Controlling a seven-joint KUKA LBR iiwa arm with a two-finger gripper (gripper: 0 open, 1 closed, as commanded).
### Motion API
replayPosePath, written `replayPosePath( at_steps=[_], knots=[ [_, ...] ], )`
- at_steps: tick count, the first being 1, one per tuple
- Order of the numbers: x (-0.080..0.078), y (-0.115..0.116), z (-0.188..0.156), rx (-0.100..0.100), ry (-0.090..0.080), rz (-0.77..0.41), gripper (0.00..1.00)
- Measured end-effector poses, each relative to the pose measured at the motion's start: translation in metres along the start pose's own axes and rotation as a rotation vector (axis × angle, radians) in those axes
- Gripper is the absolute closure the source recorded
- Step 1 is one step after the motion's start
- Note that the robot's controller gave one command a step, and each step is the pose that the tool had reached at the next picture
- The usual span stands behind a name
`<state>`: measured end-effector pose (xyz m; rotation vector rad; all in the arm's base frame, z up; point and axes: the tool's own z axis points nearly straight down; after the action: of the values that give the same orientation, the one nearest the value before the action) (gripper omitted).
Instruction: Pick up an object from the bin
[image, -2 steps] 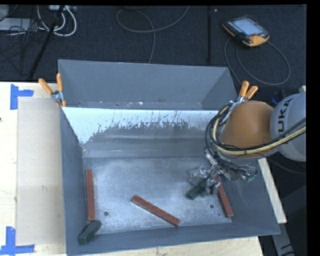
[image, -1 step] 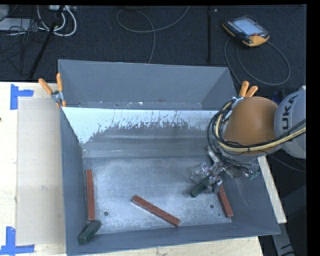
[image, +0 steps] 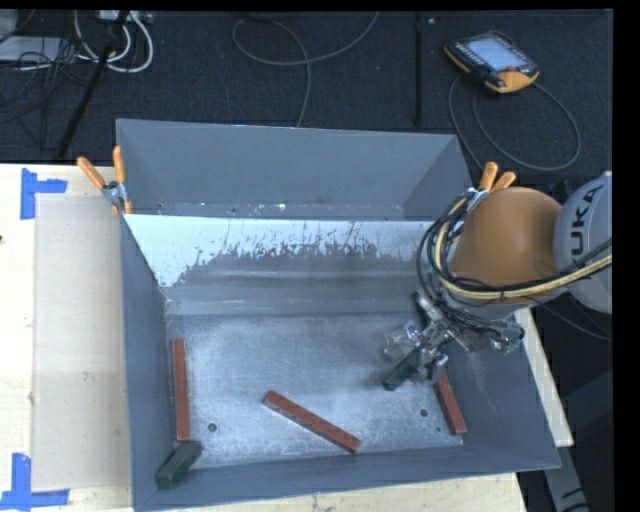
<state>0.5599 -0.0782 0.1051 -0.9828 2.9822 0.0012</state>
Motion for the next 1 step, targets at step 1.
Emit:
replayPosePath(
  at_steps=[1],
  knots=[
    [-0.0002, 0.0, -0.0065, 0.001, -0.001, 0.001, 1.0]
  ],
)
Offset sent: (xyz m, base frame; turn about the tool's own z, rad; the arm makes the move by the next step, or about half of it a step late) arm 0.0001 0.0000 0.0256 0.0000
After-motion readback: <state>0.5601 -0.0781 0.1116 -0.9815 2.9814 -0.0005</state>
